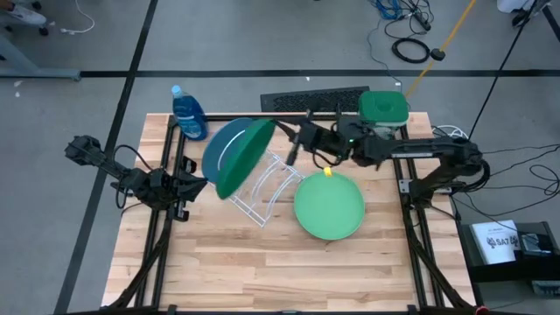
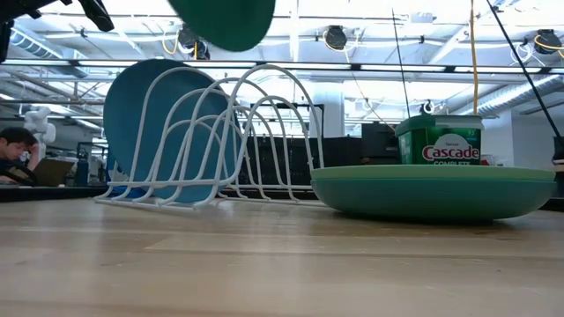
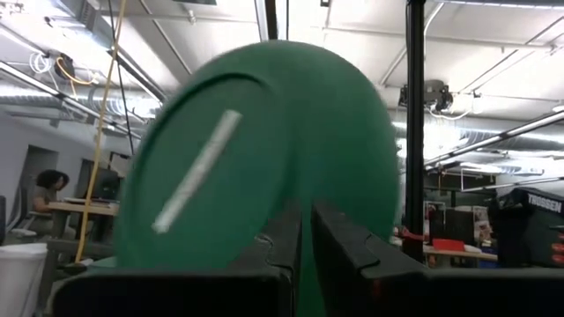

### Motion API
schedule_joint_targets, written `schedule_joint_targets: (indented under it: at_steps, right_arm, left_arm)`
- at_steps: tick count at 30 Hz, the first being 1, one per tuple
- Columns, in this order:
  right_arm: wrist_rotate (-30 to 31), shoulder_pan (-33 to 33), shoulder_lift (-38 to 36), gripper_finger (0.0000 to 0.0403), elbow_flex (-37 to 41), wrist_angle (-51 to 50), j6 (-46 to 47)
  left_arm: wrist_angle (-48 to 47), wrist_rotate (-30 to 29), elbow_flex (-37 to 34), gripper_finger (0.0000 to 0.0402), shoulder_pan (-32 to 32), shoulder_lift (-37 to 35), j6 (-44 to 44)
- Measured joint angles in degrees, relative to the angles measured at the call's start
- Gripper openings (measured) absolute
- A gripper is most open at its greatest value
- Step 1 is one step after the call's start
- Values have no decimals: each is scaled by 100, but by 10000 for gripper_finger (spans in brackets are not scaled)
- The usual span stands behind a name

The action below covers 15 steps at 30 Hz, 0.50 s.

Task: Sort dishes
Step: Put the green plate on the dish rack

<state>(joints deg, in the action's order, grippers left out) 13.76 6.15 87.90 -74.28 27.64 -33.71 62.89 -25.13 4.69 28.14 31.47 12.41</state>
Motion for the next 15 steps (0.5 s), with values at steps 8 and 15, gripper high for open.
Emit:
schedule_joint_targets:
  at_steps: [8, 15]
  right_arm:
    - [289, 317, 666, 0, 0, 791, 2]
    - [326, 593, 1041, 0, 0, 815, 20]
  left_arm:
    - [2, -1, 0, 31, 0, -1, 0]
    - [4, 1, 0, 31, 0, -1, 1]
